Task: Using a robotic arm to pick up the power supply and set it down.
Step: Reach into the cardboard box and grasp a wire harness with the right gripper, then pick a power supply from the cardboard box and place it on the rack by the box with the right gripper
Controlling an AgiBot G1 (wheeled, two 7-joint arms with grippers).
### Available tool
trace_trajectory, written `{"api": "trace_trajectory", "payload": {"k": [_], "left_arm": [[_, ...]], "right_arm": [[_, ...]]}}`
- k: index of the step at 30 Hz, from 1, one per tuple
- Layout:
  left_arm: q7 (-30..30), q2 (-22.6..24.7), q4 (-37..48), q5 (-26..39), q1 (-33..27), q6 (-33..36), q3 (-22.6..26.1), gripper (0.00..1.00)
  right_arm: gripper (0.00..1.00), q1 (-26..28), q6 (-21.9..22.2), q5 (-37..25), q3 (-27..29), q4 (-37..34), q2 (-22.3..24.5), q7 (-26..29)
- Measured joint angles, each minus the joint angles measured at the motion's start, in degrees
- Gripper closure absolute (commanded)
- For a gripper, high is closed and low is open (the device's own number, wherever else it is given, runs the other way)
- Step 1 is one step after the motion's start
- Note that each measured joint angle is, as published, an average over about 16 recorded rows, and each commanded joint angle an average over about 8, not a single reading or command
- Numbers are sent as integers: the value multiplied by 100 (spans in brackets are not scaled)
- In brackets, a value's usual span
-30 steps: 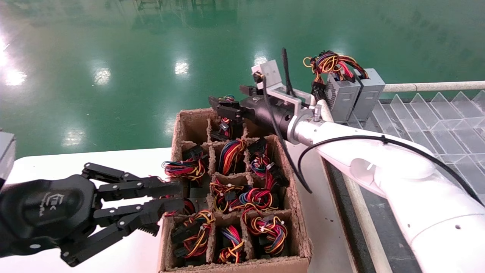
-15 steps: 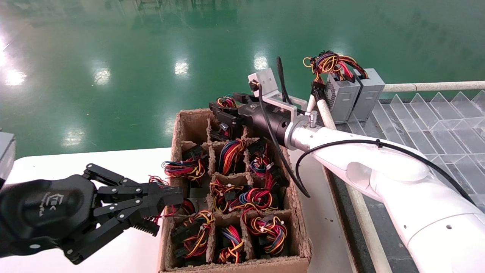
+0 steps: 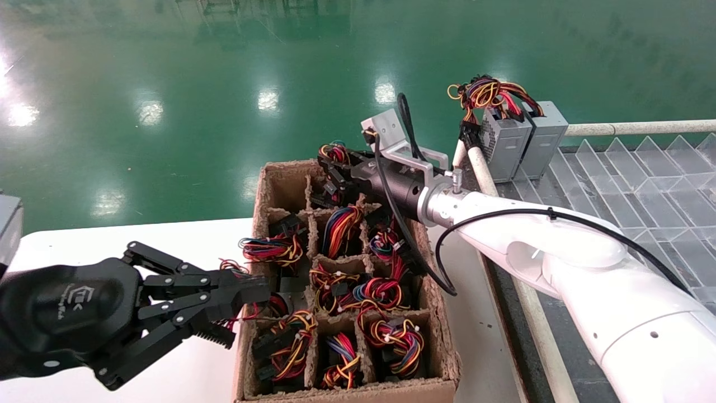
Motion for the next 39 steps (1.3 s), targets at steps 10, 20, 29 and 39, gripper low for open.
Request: {"api": "trace_trajectory", "payload": {"k": [10,20,29,39], "left_arm": [[0,0,0,0,0,0,0,100],[0,0,0,0,0,0,0,100],[0,0,0,0,0,0,0,100],[0,0,0,0,0,0,0,100]], "right_arm": [[100,72,-164,248,-102,107,149,-146],[100,162,-299,488,111,1007,635,-247],[100,362,-5,344,271,2514,1320,-195],[100,647,662,-288,233,3939,2265,154]]}}
